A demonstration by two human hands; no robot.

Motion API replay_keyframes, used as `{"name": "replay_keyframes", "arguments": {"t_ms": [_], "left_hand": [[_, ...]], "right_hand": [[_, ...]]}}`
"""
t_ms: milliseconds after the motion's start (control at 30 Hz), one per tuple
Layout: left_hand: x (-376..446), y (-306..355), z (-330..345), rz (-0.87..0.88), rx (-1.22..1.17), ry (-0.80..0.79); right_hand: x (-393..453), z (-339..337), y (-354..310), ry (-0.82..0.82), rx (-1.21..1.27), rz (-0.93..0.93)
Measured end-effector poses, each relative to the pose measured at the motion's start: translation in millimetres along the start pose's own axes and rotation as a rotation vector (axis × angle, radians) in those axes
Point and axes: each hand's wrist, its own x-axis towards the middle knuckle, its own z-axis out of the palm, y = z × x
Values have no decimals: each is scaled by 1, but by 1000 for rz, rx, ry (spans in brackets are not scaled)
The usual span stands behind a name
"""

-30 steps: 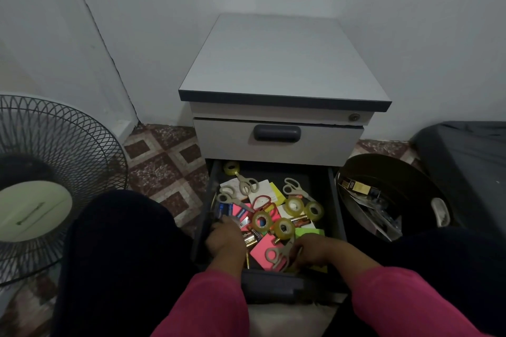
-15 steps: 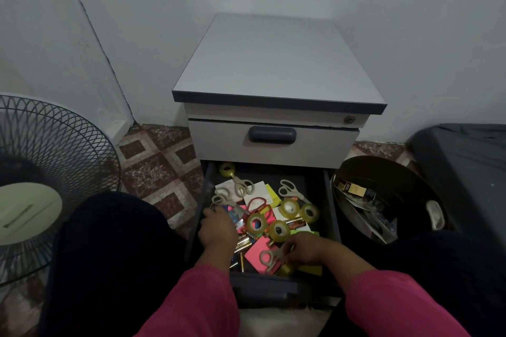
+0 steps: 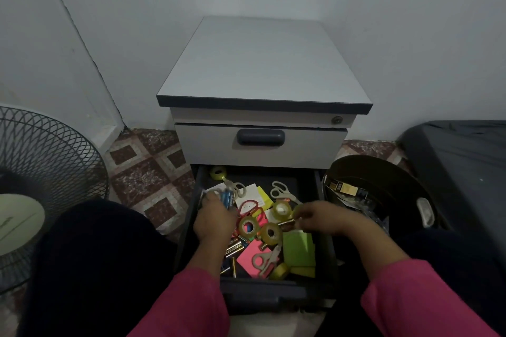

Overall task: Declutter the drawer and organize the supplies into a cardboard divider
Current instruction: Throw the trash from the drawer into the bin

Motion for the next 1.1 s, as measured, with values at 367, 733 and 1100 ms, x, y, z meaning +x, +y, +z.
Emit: {"name": "replay_keyframes", "arguments": {"t_ms": [367,733,1100], "left_hand": [[-5,15,20,114,72,32],[4,-4,52,503,404,150],[24,17,51,456,359,-122]], "right_hand": [[-36,-75,58,228,109,141],[-23,-75,37,143,78,50],[-30,-82,36,152,100,54]]}}
